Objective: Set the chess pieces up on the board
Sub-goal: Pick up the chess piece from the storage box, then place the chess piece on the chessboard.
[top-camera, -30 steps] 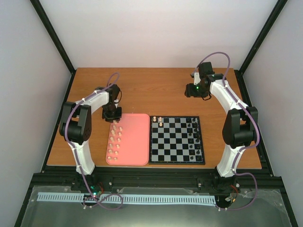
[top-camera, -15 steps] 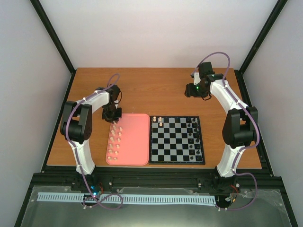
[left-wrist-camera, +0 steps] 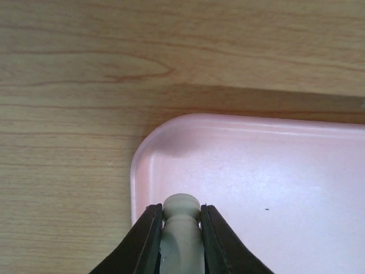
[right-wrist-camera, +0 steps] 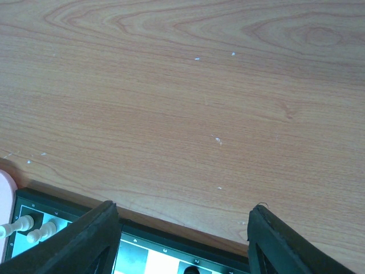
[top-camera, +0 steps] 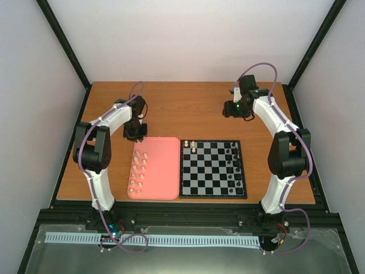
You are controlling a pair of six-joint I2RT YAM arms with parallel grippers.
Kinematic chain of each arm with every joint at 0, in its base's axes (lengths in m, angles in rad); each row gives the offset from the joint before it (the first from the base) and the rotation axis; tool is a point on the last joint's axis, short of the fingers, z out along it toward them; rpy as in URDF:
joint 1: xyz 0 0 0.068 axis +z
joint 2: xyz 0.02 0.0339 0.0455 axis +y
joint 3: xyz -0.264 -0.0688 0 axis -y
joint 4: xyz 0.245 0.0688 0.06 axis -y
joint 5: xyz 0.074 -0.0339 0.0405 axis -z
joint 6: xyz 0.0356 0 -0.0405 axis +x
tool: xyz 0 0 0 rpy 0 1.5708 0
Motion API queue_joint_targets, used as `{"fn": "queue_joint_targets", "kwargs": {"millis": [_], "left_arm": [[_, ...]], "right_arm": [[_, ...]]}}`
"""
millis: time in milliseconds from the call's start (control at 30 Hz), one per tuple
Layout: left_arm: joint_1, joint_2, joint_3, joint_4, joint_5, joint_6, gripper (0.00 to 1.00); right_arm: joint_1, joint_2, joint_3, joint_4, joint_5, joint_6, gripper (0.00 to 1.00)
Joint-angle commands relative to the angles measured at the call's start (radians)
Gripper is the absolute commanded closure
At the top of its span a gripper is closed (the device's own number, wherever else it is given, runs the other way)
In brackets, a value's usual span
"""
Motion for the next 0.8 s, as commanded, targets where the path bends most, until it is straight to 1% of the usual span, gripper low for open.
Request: {"fn": "queue_joint_targets", "kwargs": {"millis": [0, 133, 233, 367, 567, 767], "left_arm": [[-0.050, -0.040, 0.101, -0.084, 0.015, 0.020, 0.89], [-0.189, -0.029, 0.166, -0.133, 0.045, 0.001, 0.89], [-0.286, 0.009, 0.232, -0.160, 0.107, -0.023, 0.88], [-0.377, 0.062, 0.301, -0.174, 0.147, -0.043, 0.88], [-0.444, 0.118, 0.353, -0.182, 0.172, -0.046, 0.88], [-0.454, 0.183, 0.367, -0.162, 0.184, -0.047, 0.88]], "right_arm": [[-0.008, 0.000, 0.015, 0.008, -0.001, 0.000, 0.38], [-0.008, 0.005, 0.021, 0.006, -0.006, 0.001, 0.38], [-0.008, 0.006, 0.026, 0.002, -0.003, 0.000, 0.38], [-0.008, 0.007, 0.031, -0.003, 0.004, -0.002, 0.38], [-0.008, 0.010, 0.032, -0.001, 0.006, -0.002, 0.38], [-0.008, 0.014, 0.047, -0.006, 0.014, -0.006, 0.38]]}}
